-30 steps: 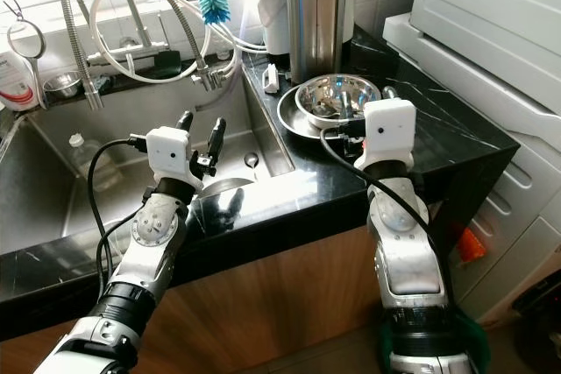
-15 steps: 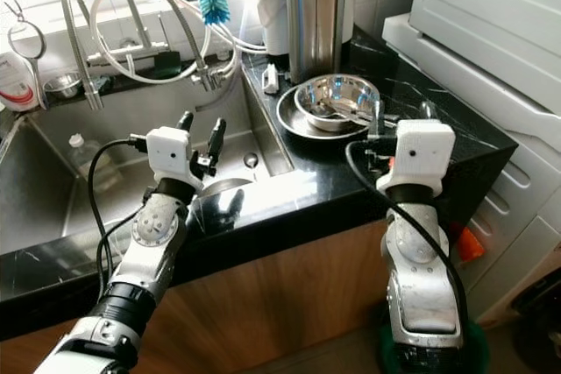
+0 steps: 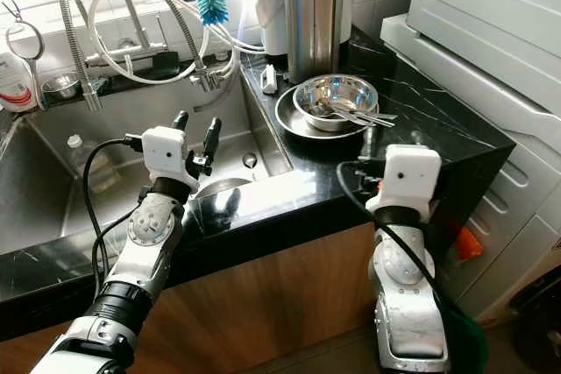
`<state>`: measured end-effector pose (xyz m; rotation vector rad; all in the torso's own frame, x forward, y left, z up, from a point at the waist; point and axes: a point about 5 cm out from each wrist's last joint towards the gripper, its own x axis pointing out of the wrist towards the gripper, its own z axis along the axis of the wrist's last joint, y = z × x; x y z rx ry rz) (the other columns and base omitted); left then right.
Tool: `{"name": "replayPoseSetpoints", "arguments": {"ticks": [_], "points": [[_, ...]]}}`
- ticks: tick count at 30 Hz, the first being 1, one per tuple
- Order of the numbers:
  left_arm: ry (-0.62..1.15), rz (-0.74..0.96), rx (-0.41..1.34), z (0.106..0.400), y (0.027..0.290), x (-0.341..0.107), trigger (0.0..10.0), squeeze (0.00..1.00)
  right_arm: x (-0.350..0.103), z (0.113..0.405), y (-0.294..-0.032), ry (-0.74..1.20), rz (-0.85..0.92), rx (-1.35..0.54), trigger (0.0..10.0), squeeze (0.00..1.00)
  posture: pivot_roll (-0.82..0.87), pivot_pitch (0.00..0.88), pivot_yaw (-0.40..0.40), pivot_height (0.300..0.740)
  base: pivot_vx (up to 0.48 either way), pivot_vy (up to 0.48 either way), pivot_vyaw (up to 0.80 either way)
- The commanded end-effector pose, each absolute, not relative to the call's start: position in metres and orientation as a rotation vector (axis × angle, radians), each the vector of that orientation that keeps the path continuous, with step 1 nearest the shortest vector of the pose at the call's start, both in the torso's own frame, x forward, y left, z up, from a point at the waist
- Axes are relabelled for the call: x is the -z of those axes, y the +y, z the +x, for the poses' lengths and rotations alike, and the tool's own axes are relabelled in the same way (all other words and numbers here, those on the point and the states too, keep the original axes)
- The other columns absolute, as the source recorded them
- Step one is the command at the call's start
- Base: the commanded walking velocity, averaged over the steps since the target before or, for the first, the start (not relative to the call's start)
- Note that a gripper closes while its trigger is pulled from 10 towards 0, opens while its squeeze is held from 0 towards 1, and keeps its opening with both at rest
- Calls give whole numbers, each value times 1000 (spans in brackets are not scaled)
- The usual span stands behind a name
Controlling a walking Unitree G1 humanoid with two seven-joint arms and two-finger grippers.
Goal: Kitchen organization
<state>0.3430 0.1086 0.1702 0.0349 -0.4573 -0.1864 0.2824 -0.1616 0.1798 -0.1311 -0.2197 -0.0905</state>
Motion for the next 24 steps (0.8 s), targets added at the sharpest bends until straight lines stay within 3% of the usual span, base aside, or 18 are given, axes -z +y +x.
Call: {"name": "replayPoseSetpoints", "arguments": {"ticks": [1, 11, 24], "points": [[-457, 33, 170, 346, 112, -173, 10000, 0, -178, 286, -154, -198, -125, 42, 10000, 0, -297, 0, 110, 740, 0, 0, 0], [-468, 51, 134, 348, 123, -177, 10000, 0, -170, 295, -145, -144, -142, -19, 10000, 0, -291, 0, 109, 740, 0, 0, 0], [-463, 44, 142, 348, 118, -176, 10000, 0, -174, 307, -143, -129, -134, -22, 10000, 0, -292, 0, 107, 740, 0, 0, 0]]}}
